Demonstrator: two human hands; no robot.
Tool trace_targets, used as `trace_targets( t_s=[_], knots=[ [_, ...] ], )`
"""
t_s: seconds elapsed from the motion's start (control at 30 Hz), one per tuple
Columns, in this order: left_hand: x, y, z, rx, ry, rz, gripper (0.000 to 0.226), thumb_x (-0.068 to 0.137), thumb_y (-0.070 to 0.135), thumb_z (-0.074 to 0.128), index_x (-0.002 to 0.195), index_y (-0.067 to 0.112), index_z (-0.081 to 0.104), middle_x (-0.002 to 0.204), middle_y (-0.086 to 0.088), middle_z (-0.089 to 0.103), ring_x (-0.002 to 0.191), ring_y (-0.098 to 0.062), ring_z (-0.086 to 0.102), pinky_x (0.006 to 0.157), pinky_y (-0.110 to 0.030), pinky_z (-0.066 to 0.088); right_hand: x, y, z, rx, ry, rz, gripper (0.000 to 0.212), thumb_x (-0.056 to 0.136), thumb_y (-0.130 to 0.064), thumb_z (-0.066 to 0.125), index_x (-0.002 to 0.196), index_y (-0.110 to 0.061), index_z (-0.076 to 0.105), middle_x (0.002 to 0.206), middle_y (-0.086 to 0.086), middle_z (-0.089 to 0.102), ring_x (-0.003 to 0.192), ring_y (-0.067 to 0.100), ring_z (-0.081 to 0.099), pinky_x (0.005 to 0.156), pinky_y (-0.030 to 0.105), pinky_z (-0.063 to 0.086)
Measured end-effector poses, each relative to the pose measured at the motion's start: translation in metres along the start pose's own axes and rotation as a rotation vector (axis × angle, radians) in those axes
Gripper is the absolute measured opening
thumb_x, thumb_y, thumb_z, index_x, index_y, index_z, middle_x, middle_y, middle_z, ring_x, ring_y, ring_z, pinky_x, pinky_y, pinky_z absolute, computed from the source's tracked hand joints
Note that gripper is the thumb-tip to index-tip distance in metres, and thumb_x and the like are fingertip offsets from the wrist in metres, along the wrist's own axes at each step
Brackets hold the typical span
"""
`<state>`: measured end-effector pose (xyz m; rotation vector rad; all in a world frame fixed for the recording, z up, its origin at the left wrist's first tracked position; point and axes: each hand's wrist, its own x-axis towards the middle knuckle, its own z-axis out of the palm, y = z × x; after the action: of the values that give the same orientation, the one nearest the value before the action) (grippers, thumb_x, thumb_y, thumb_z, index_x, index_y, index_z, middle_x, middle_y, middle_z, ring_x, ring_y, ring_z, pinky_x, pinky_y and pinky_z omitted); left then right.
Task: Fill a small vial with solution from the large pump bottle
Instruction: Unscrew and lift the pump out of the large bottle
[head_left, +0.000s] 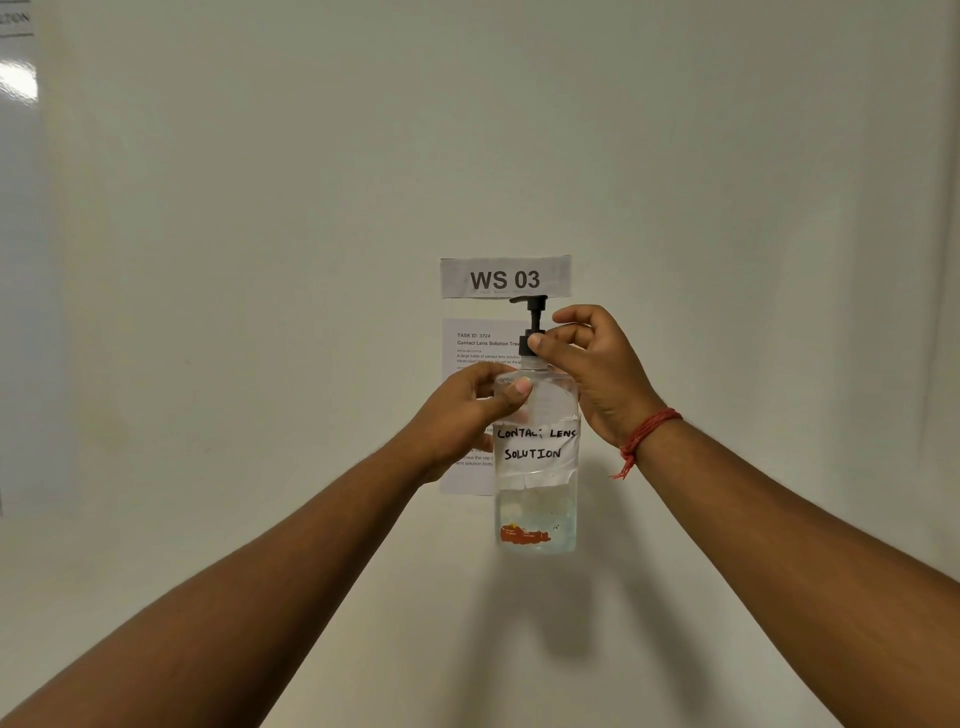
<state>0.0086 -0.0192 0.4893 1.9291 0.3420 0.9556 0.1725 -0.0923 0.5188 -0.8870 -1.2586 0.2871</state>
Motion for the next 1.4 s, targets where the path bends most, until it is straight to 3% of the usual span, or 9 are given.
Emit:
trace_targets(
  t_s=[0.2,0.47,0.6,0.8,1.07,1.2,1.4],
  knots=[
    [-0.001,0.000,0.002,0.009,0.004,-0.009,0.072,0.077,0.054,0.068,0.135,0.014,0.055,0.128,-0.011,0.066,0.114,-0.030,0.068,0.090,-0.058,0.058,0.002,0.005,0.000,0.007,0.003,0.012,0.047,0.075,-0.025,0.077,0.112,-0.015,0.050,0.098,0.017,0.072,0.093,0.028,0.072,0.088,0.048,0.057],
    [-0.001,-0.001,0.002,0.019,0.010,-0.012,0.072,0.077,0.055,0.068,0.135,0.015,0.055,0.127,-0.010,0.067,0.113,-0.029,0.069,0.091,-0.057,0.059,0.002,0.007,0.000,0.021,0.016,0.019,0.065,0.064,-0.037,0.083,0.116,-0.015,0.051,0.091,0.002,0.071,0.096,0.025,0.071,0.085,0.045,0.057],
    [-0.001,-0.002,0.002,0.018,0.005,-0.017,0.071,0.076,0.054,0.068,0.134,0.015,0.056,0.128,-0.010,0.067,0.113,-0.028,0.069,0.090,-0.056,0.059,0.002,0.009,-0.001,-0.002,0.000,0.016,0.055,0.069,-0.029,0.081,0.114,-0.015,0.051,0.086,0.005,0.070,0.092,0.029,0.071,0.086,0.048,0.057],
    [-0.001,-0.002,0.003,0.034,0.009,-0.023,0.074,0.075,0.055,0.067,0.136,0.014,0.054,0.129,-0.010,0.065,0.115,-0.030,0.067,0.093,-0.059,0.057,0.004,0.012,-0.002,0.008,0.012,0.036,0.040,0.079,-0.020,0.073,0.112,-0.015,0.052,0.100,0.016,0.072,0.095,0.029,0.071,0.089,0.054,0.055],
    [-0.001,0.000,0.003,0.031,0.012,-0.018,0.075,0.075,0.056,0.067,0.136,0.014,0.055,0.128,-0.009,0.066,0.114,-0.029,0.068,0.092,-0.058,0.058,0.002,0.006,0.000,0.019,0.007,0.024,0.054,0.077,-0.023,0.078,0.120,-0.013,0.048,0.094,0.006,0.070,0.098,0.026,0.070,0.089,0.050,0.055],
    [-0.001,-0.001,0.002,0.026,0.008,-0.015,0.071,0.077,0.054,0.068,0.134,0.014,0.056,0.127,-0.010,0.066,0.113,-0.028,0.068,0.091,-0.056,0.059,0.002,0.005,0.001,-0.003,0.003,0.017,0.051,0.078,-0.019,0.078,0.118,-0.014,0.048,0.086,0.006,0.070,0.092,0.028,0.071,0.085,0.047,0.056],
    [-0.002,-0.001,0.002,0.026,0.005,-0.016,0.070,0.077,0.054,0.068,0.134,0.014,0.055,0.127,-0.010,0.066,0.113,-0.028,0.068,0.090,-0.055,0.059,0.002,0.005,0.001,0.012,0.005,0.028,0.041,0.080,-0.018,0.073,0.112,-0.016,0.048,0.102,0.021,0.070,0.096,0.029,0.071,0.089,0.054,0.055]
  ],
)
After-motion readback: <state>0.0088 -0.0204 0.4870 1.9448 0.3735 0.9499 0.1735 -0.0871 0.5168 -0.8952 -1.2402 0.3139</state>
